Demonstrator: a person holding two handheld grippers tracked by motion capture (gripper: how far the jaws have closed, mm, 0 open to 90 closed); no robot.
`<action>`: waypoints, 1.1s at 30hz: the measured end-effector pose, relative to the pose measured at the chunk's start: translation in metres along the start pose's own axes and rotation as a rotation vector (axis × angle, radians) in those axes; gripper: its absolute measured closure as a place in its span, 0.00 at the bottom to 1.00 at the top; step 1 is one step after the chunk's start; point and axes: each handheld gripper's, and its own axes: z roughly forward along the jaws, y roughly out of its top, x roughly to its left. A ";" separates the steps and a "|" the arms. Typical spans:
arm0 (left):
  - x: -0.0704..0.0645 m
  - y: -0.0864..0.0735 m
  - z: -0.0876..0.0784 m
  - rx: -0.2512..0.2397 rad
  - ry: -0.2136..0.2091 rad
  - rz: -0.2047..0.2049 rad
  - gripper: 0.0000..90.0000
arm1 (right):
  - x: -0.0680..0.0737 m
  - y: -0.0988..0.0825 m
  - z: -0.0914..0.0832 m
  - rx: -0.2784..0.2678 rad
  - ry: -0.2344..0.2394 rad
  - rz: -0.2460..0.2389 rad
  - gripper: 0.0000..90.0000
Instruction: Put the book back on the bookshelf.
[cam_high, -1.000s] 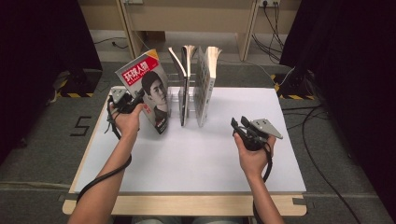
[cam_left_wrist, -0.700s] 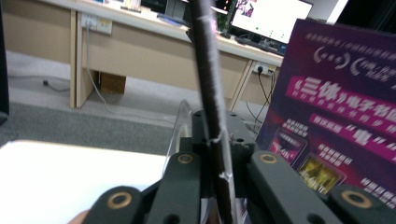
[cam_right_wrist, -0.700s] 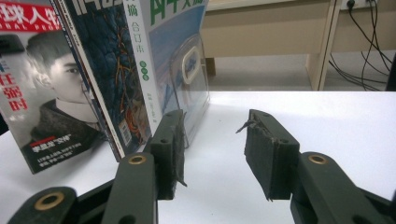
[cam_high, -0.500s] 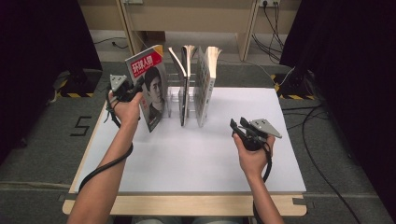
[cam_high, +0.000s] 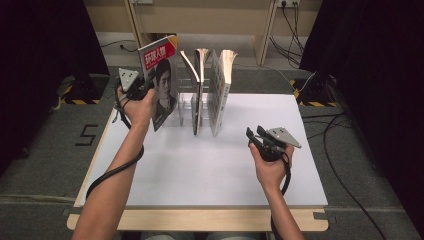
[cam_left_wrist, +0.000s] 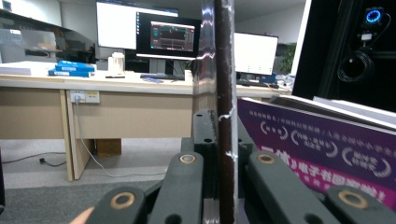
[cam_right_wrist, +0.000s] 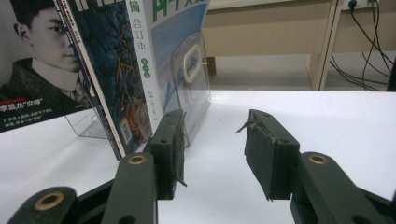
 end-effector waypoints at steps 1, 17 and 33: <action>0.001 0.000 0.001 -0.005 0.004 -0.004 0.96 | 0.000 0.000 0.000 -0.001 0.001 -0.001 0.63; 0.013 -0.042 -0.003 0.012 0.024 0.013 0.95 | 0.002 -0.004 0.003 0.013 0.007 -0.008 0.64; 0.025 -0.024 -0.016 0.105 -0.019 -0.122 0.86 | 0.005 -0.003 0.003 0.015 0.011 -0.011 0.63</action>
